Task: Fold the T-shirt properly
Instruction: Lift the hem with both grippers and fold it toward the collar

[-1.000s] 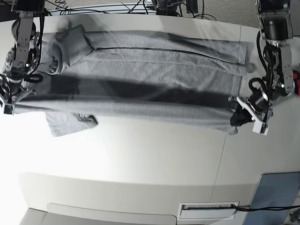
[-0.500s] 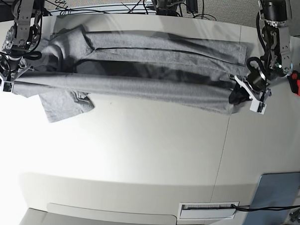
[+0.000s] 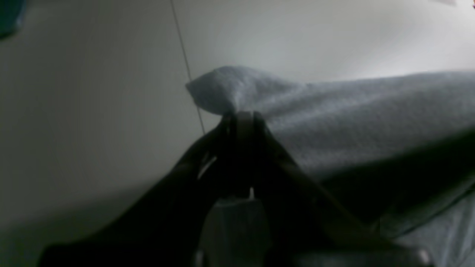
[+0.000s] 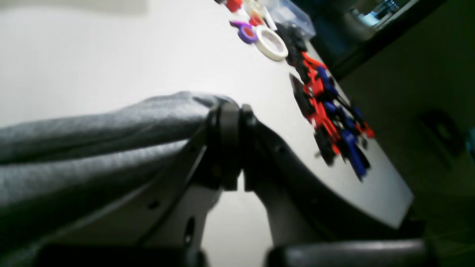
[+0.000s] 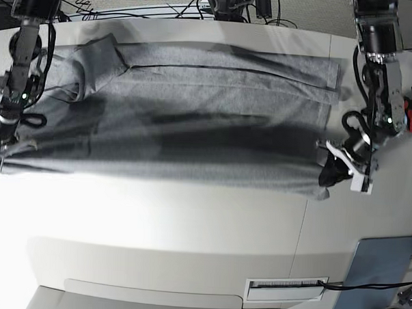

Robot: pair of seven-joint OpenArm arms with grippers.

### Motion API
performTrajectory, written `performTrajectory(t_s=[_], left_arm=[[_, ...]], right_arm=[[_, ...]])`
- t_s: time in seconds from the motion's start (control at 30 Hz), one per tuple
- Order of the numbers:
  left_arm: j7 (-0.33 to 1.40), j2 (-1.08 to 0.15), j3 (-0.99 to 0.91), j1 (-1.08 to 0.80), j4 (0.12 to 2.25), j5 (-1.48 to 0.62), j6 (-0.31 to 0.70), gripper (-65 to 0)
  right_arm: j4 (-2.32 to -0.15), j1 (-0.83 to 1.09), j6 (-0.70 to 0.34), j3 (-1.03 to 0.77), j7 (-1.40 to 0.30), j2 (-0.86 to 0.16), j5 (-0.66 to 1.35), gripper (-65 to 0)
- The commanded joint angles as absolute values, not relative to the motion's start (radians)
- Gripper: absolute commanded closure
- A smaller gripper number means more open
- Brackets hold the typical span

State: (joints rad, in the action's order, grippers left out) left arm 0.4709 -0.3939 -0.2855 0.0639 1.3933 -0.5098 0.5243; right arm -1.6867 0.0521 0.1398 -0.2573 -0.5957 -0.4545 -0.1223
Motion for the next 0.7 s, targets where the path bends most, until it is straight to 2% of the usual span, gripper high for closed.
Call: performTrajectory(t_s=[0.0,0.33,0.67], left_arm=[[0.457,-0.413,-0.293,0.077,1.407,-0.517,0.512,0.0],[0.422,-0.407,-0.293,-0.035,1.407,-0.517,0.507,0.0],[0.412,-0.396,-0.349,-0.086,1.408,-0.521,0.526,0.0]], right_arm=[[-1.703,0.036,0.157,-0.269,-0.592,-0.479,-0.139,0.0],[-1.703,0.211,0.147,-0.269,-0.593,-0.469,-0.151,0.0],[-1.703,0.284,0.147,-0.270,-0.596,-0.384,-0.192,0.0]])
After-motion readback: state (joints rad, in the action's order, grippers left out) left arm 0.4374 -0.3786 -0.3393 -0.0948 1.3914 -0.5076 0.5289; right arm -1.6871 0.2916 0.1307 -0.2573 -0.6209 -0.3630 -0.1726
